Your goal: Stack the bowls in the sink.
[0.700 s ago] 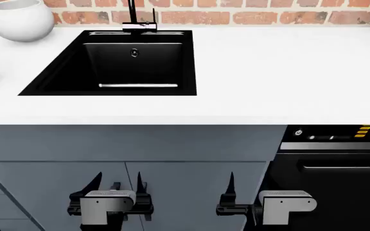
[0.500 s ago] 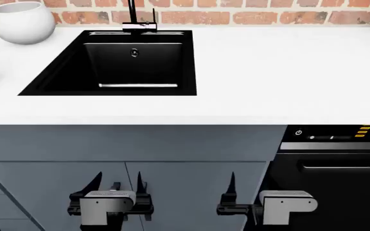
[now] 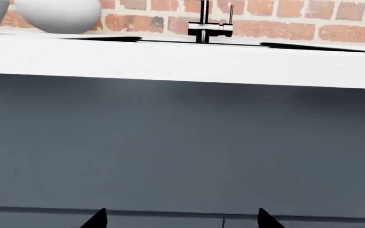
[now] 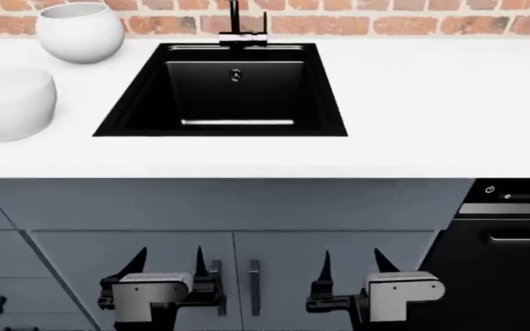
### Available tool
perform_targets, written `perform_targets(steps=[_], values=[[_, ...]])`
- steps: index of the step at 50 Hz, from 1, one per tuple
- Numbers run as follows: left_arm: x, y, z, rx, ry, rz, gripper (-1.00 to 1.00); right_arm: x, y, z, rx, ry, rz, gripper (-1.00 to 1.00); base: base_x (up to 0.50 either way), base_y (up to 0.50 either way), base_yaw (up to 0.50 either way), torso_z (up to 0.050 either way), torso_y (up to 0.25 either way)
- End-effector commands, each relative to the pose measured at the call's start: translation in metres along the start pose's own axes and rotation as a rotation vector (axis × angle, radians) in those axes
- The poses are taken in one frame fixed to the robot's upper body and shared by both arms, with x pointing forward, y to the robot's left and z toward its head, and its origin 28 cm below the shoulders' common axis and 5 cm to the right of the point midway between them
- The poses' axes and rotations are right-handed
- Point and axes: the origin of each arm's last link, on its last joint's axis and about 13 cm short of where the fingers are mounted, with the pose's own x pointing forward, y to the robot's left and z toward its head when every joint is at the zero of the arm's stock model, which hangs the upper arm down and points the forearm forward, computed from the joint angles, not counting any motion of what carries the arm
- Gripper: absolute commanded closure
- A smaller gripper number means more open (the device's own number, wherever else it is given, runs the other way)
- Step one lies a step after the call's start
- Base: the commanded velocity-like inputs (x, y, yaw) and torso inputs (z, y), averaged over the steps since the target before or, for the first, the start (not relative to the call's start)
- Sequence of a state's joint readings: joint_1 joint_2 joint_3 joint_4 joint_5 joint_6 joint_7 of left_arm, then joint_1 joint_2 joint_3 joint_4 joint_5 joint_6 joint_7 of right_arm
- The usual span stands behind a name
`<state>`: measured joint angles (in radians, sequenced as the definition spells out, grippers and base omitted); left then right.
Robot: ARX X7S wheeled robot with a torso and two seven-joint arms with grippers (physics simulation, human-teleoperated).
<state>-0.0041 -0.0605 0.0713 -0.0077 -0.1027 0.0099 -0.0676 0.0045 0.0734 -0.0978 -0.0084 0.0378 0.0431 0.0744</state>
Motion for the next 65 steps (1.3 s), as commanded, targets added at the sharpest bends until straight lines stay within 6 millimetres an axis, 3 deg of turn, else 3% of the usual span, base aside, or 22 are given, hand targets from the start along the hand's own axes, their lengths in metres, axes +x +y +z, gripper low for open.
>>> perform_targets(steps=[1, 20, 65], values=[[-0.0006, -0.0001, 0.0006, -0.002, 0.003, 0.000, -1.00, -0.0005, 0.0013, -0.0009, -0.017, 0.011, 0.018, -1.00, -0.11, 0.50, 0.00, 0.000, 0.000], [-0.0021, 0.0011, 0.0000, -0.003, 0.004, 0.002, -1.00, -0.0012, 0.0042, -0.0009, -0.032, 0.008, 0.062, -1.00, -0.23, 0.49, 0.00, 0.000, 0.000], [-0.0023, 0.0006, -0.0004, -0.008, 0.009, -0.004, -1.00, -0.0013, 0.0045, 0.0007, -0.020, -0.011, 0.070, -1.00, 0.00, 0.50, 0.00, 0.000, 0.000]])
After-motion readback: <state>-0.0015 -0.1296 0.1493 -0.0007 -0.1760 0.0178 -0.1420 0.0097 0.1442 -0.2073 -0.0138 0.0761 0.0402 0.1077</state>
